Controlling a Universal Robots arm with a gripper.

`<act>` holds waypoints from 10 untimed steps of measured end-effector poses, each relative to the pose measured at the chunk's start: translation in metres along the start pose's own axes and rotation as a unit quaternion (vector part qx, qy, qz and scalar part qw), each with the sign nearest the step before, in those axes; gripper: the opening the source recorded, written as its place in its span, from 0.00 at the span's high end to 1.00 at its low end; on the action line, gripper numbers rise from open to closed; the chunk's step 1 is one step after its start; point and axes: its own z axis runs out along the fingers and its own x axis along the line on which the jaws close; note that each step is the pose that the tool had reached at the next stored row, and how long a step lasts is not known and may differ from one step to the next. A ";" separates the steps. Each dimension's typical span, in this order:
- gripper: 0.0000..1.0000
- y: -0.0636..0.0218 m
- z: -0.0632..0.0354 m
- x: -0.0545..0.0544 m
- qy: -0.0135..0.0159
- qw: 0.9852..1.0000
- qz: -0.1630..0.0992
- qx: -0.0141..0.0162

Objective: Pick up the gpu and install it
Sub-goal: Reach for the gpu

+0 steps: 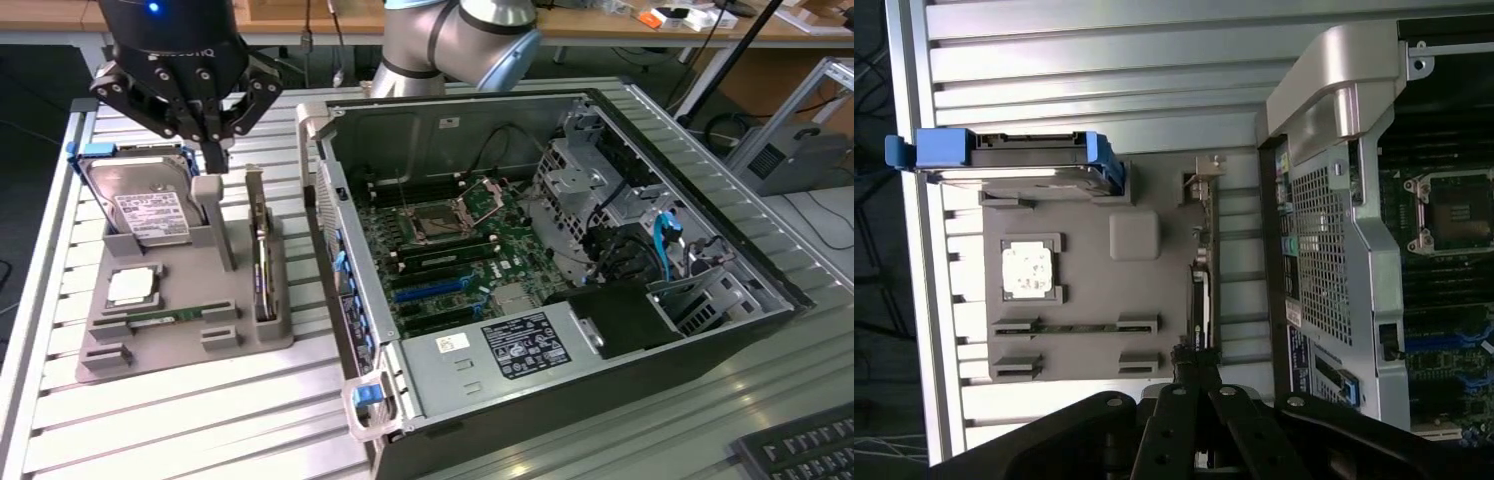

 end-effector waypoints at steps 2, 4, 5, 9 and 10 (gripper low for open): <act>0.89 -0.0002 -0.0001 0.002 0.000 1.000 0.000 0.000; 0.89 -0.0003 -0.0001 0.004 0.000 1.000 0.000 0.000; 0.89 -0.0005 -0.0001 0.006 0.000 1.000 0.000 0.000; 0.89 -0.0009 -0.0002 0.011 0.000 1.000 0.000 0.000; 0.89 -0.0010 -0.0003 0.013 0.000 1.000 0.000 0.000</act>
